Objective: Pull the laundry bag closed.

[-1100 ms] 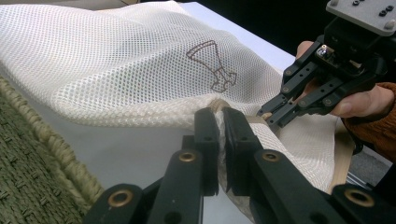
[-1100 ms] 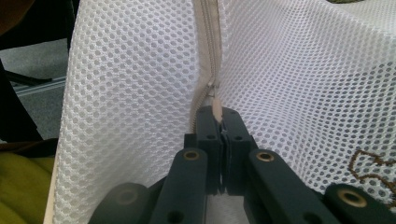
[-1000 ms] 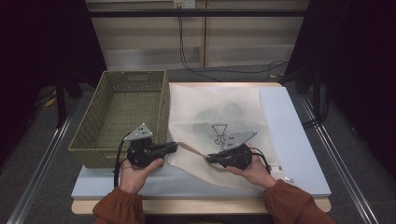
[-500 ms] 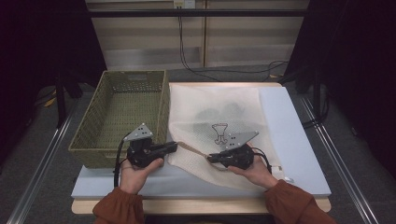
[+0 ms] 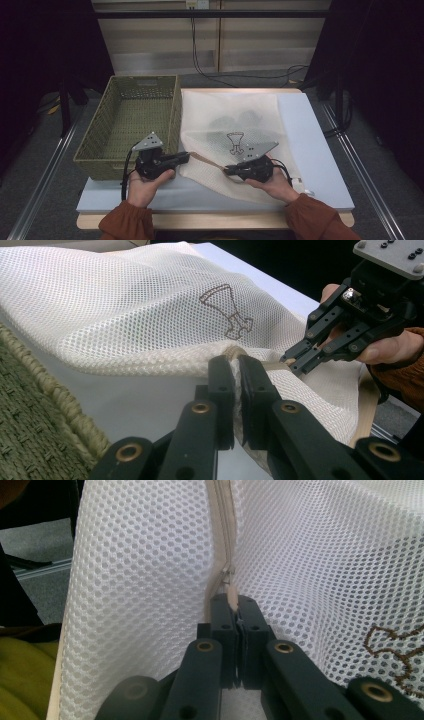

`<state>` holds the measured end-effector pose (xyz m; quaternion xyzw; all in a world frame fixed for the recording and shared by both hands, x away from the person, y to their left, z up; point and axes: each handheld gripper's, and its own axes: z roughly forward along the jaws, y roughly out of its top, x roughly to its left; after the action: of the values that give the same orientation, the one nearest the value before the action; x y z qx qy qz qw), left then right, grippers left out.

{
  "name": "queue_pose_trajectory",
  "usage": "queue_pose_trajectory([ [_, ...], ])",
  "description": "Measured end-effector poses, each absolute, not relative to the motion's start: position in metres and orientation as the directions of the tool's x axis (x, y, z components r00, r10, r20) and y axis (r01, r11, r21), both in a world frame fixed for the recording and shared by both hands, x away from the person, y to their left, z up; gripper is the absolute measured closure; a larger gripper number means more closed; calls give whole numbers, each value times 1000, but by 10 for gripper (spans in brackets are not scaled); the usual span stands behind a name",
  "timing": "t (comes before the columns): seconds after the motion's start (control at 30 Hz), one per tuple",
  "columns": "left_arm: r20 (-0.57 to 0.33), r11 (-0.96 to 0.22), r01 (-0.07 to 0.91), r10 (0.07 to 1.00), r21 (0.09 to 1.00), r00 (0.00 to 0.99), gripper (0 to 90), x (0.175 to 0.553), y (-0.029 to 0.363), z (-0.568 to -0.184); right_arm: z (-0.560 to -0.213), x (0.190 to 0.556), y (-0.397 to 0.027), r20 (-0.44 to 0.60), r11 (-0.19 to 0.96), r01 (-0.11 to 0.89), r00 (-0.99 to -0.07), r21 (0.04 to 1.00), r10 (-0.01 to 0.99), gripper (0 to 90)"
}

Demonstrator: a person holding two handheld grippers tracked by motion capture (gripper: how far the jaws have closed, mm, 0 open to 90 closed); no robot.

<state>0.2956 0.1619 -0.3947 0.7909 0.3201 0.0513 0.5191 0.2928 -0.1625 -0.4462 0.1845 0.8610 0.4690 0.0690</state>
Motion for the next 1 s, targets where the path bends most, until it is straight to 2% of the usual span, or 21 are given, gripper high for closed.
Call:
queue_pose_trajectory([
  [1.0,-251,-258,450,555,855,793,853,296,163,-394,-449,289,-176,42,499,257,-915,827,401,884],
])
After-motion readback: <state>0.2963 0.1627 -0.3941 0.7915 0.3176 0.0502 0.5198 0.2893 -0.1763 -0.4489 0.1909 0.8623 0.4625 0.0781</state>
